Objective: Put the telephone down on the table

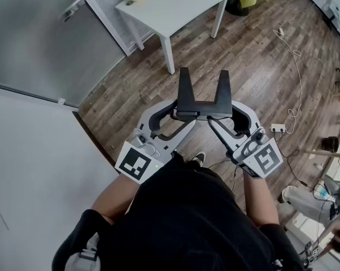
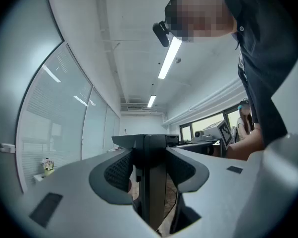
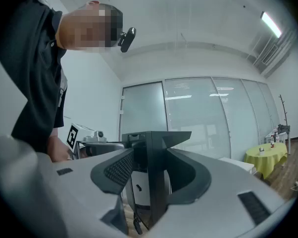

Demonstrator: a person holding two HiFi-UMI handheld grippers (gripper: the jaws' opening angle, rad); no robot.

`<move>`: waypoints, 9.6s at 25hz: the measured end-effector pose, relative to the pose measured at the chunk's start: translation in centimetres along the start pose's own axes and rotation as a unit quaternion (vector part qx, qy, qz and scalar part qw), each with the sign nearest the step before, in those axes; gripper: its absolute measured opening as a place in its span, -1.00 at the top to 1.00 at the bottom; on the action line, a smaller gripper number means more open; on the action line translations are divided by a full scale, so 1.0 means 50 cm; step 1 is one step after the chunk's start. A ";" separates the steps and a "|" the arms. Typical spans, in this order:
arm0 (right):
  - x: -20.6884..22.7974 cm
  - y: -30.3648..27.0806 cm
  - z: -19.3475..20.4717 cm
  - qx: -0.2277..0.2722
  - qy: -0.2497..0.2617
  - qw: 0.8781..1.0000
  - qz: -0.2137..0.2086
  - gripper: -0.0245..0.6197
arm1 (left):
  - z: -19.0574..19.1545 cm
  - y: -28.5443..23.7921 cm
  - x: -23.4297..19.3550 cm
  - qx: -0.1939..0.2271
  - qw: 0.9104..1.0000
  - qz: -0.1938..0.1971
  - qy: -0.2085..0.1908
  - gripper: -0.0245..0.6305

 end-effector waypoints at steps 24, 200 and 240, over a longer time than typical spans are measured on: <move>-0.008 -0.017 -0.016 -0.007 0.004 1.000 0.002 0.24 | -0.011 0.011 -0.011 0.009 1.000 -0.001 -0.008 0.29; 1.604 -0.562 0.075 -0.037 -0.087 0.974 -0.207 0.25 | 0.131 -1.276 -0.839 -0.014 0.976 -0.215 0.034 0.27; 1.648 -1.091 0.272 -0.170 -0.144 0.919 -0.326 0.25 | 0.318 -1.131 -1.234 -0.041 0.925 -0.344 0.156 0.29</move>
Point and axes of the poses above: the fingertips, and each gripper's own axes: y backward along the fingers, x to its right, z out of its underside, the point moved 10 cm from there along y, backward along the fingers, and after that the axes turned 3 degrees about -z, right-handed, at the moved point
